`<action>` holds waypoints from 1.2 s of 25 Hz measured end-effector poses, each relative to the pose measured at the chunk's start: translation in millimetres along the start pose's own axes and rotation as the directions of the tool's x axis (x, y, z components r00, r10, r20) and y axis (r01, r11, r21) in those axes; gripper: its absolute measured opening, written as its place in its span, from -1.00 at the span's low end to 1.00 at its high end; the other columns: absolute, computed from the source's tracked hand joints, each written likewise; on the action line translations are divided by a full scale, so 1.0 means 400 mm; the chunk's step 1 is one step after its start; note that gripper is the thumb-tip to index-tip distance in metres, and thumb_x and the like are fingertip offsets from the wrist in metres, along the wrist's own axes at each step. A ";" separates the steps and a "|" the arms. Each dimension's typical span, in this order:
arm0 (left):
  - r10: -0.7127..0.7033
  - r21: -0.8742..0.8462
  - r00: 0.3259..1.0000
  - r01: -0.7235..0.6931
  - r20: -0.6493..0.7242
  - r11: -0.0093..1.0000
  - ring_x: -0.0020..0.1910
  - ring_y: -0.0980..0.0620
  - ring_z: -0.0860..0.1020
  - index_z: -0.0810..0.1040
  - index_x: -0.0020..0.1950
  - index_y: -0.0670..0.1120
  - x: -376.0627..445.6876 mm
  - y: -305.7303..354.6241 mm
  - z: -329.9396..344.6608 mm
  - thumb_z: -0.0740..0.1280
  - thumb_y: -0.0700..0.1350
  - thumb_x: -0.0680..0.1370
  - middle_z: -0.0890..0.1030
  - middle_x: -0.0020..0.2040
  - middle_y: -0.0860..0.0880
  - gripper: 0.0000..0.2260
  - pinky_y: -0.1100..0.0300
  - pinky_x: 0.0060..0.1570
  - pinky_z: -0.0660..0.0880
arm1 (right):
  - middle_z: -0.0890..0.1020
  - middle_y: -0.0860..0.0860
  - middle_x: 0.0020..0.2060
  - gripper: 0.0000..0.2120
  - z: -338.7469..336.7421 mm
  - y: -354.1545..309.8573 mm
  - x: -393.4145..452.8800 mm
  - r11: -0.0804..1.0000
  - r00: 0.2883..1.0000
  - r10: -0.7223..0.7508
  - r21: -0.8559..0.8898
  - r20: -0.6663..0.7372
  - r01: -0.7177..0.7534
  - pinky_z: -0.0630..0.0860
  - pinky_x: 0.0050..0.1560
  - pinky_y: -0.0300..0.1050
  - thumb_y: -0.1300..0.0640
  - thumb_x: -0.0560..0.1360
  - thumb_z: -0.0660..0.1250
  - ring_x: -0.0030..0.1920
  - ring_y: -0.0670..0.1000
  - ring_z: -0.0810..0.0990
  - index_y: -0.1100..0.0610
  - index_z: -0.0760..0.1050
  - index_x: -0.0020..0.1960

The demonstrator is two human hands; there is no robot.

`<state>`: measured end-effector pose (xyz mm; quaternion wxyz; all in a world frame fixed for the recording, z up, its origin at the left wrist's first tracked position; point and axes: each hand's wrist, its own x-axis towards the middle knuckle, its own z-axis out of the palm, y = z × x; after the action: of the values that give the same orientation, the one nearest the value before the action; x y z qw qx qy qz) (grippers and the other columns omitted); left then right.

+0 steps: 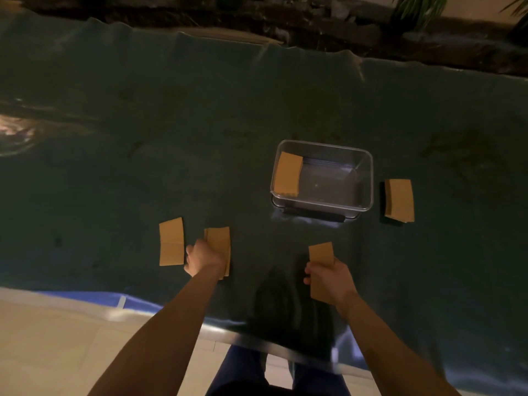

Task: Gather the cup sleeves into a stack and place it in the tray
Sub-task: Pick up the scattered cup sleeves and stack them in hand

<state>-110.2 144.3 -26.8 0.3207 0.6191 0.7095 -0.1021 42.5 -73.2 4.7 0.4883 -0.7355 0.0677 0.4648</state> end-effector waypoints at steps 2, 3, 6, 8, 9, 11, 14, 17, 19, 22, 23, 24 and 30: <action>-0.028 -0.062 1.000 0.028 -0.006 0.998 0.32 -0.29 0.40 0.39 0.38 -0.15 0.009 0.006 -0.003 0.29 -0.28 0.52 0.32 0.38 -0.24 -0.58 -0.14 0.35 0.31 | 0.64 0.14 -0.16 -0.88 0.005 -0.004 -0.001 1.000 1.000 -0.001 0.000 -0.010 0.001 0.53 -0.29 -0.09 0.29 0.51 0.38 -0.31 0.05 0.63 0.22 0.52 0.04; -0.041 -0.070 0.999 0.041 -0.002 0.997 0.34 -0.29 0.36 0.35 0.38 -0.14 0.011 0.009 -0.005 0.29 -0.28 0.51 0.31 0.38 -0.23 -0.56 -0.14 0.35 0.29 | 0.65 0.15 -0.16 -0.84 0.006 -0.005 -0.001 1.000 1.000 -0.007 0.001 -0.018 0.007 0.53 -0.30 -0.09 0.27 0.51 0.38 -0.31 0.05 0.64 0.25 0.53 0.07; 0.006 -0.105 0.997 0.002 0.075 0.995 0.35 -0.29 0.40 0.22 0.40 -0.16 -0.010 0.028 -0.011 0.22 -0.26 0.54 0.45 0.34 -0.25 -0.56 -0.17 0.35 0.29 | 0.67 0.14 -0.15 -0.79 0.009 -0.020 -0.011 1.000 0.999 -0.028 0.003 -0.018 0.028 0.56 -0.28 -0.10 0.18 0.51 0.40 -0.29 0.05 0.66 0.24 0.54 0.12; 0.094 -0.231 0.981 -0.053 0.168 0.972 0.28 -0.29 0.46 0.13 0.45 -0.21 -0.049 0.055 -0.013 0.20 -0.26 0.57 0.47 0.30 -0.27 -0.53 -0.10 0.27 0.39 | 0.67 0.13 -0.12 -0.79 0.006 -0.035 -0.023 0.999 0.999 -0.033 0.009 0.010 0.033 0.58 -0.28 -0.11 0.11 0.53 0.40 -0.27 0.03 0.66 0.17 0.53 0.12; 0.137 -0.320 0.960 -0.053 0.243 0.946 0.23 -0.25 0.48 0.13 0.45 -0.21 -0.074 0.071 -0.013 0.21 -0.26 0.58 0.46 0.29 -0.25 -0.53 -0.06 0.19 0.42 | 0.67 0.15 -0.08 -0.78 0.007 -0.043 -0.028 0.999 0.999 -0.033 0.009 0.028 0.033 0.58 -0.26 -0.11 0.08 0.52 0.41 -0.25 0.02 0.66 0.14 0.53 0.11; 0.215 -0.511 0.855 0.067 0.472 0.857 0.17 -0.15 0.47 0.20 0.38 -0.14 -0.134 0.105 -0.008 0.25 -0.29 0.57 0.45 0.27 -0.18 -0.58 -0.11 0.19 0.46 | 0.67 0.20 0.04 -0.75 0.011 -0.058 -0.037 1.000 0.997 -0.019 0.023 0.071 0.017 0.58 -0.18 -0.08 0.01 0.51 0.42 -0.16 0.06 0.66 0.11 0.54 0.12; 0.305 -0.569 0.678 0.204 0.669 0.796 0.25 -0.15 0.48 0.29 0.36 -0.06 -0.209 0.146 0.023 0.30 -0.25 0.55 0.48 0.28 -0.12 -0.58 -0.25 0.33 0.40 | 0.66 0.16 0.11 -0.72 0.021 -0.083 -0.052 0.990 0.986 0.008 0.135 0.167 -0.031 0.59 0.01 0.04 -0.05 0.51 0.41 0.04 0.12 0.65 0.06 0.57 0.15; 0.361 -0.595 0.678 0.141 0.641 0.791 0.24 -0.14 0.50 0.35 0.35 -0.04 -0.273 0.171 0.054 0.27 -0.24 0.55 0.52 0.23 -0.11 -0.62 -0.21 0.35 0.39 | 0.67 0.15 0.10 -0.74 0.025 -0.098 -0.059 0.971 0.975 0.022 0.227 0.221 -0.073 0.59 0.05 0.07 -0.02 0.52 0.40 0.12 0.16 0.64 0.05 0.56 0.17; 0.422 -0.620 0.678 0.064 0.602 0.782 0.21 -0.10 0.52 0.41 0.34 -0.02 -0.311 0.178 0.071 0.26 -0.22 0.57 0.54 0.22 -0.09 -0.66 -0.15 0.35 0.40 | 0.65 0.16 0.09 -0.78 0.029 -0.103 -0.061 0.974 0.981 0.029 0.217 0.194 -0.072 0.58 0.02 0.05 0.02 0.54 0.38 0.11 0.15 0.62 0.06 0.55 0.15; 0.520 -0.540 0.702 -0.227 0.486 0.811 0.23 -0.04 0.46 0.45 0.27 0.07 -0.355 0.185 0.088 0.21 -0.12 0.62 0.42 0.29 -0.05 -0.77 -0.06 0.36 0.39 | 0.66 0.20 0.13 -0.71 0.024 -0.101 -0.061 0.956 0.977 0.050 0.273 0.209 -0.107 0.56 0.13 0.11 0.04 0.57 0.34 0.17 0.19 0.62 0.13 0.56 0.24; 0.546 -0.471 0.714 -0.334 0.439 0.816 0.26 -0.06 0.40 0.44 0.30 0.08 -0.363 0.187 0.094 0.19 -0.07 0.63 0.35 0.33 -0.05 -0.76 -0.07 0.38 0.37 | 0.66 0.21 0.14 -0.71 0.016 -0.103 -0.063 0.949 0.973 0.051 0.293 0.227 -0.118 0.57 0.13 0.11 0.05 0.58 0.31 0.19 0.20 0.62 0.14 0.56 0.25; 0.571 -0.384 0.711 -0.434 0.409 0.815 0.29 -0.08 0.35 0.42 0.35 0.07 -0.371 0.189 0.099 0.17 -0.04 0.64 0.28 0.37 -0.05 -0.72 -0.08 0.40 0.34 | 0.66 0.21 0.14 -0.72 0.008 -0.105 -0.063 0.946 0.970 0.047 0.301 0.237 -0.120 0.58 0.10 0.09 0.07 0.60 0.29 0.19 0.20 0.62 0.16 0.57 0.24; 0.747 -0.163 0.525 -0.763 0.409 0.626 0.54 -0.15 0.03 -0.19 0.58 0.22 -0.408 0.232 0.054 0.46 0.08 0.43 -0.08 0.61 0.05 -0.03 -0.19 0.49 0.10 | 0.68 0.20 0.01 -0.73 -0.076 -0.126 -0.073 0.960 0.969 -0.013 0.273 0.248 -0.057 0.57 -0.03 0.04 0.09 0.58 0.30 0.01 0.16 0.65 0.22 0.59 0.18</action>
<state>-10.8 19.7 74.7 0.4727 0.8300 0.2779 -0.1026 73.0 -81.3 62.4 0.5863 -0.5949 0.0791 0.5442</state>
